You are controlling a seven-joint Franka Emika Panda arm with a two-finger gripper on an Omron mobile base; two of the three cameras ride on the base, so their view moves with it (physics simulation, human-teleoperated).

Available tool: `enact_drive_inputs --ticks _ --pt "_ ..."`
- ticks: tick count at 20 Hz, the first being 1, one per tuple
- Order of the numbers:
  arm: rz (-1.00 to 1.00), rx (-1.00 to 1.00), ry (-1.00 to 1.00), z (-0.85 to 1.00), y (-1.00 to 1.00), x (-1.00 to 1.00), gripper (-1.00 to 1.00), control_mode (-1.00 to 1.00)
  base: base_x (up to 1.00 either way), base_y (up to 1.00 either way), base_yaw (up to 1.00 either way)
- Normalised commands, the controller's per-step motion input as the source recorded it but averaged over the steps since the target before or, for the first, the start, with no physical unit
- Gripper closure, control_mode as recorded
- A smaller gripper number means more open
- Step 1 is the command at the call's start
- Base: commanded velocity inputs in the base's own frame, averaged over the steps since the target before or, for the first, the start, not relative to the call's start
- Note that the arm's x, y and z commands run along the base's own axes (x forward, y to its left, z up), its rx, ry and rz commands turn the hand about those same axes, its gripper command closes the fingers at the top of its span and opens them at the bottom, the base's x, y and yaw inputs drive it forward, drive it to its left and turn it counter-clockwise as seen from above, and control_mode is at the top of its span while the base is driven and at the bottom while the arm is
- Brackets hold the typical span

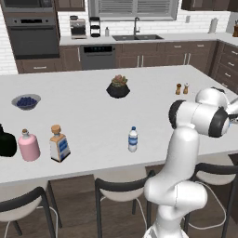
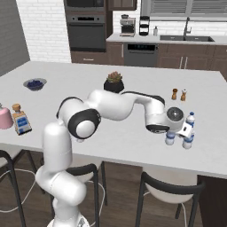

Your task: Move the plastic bottles in the middle to the plastics group, and the glass bottles in the middle to the glass group.

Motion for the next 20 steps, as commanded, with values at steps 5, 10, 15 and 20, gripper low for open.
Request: enact_drive_inputs --ticks 5,10,15,20 --pt "0.02 -0.01 0.09 0.2 0.57 -0.33 -1.0 -1.0 0.0 0.0 0.0" --pt "0.05 -0.05 0.2 0.38 0.83 -0.17 -1.0 -1.0 0.0 0.0 0.0" --pt "0.05 -0.03 0.28 0.5 0.88 -0.13 -1.0 -1.0 0.0 0.0 0.0" --pt "0.08 0.0 0.24 0.51 0.94 -0.13 -1.0 -1.0 0.0 0.0 0.0"
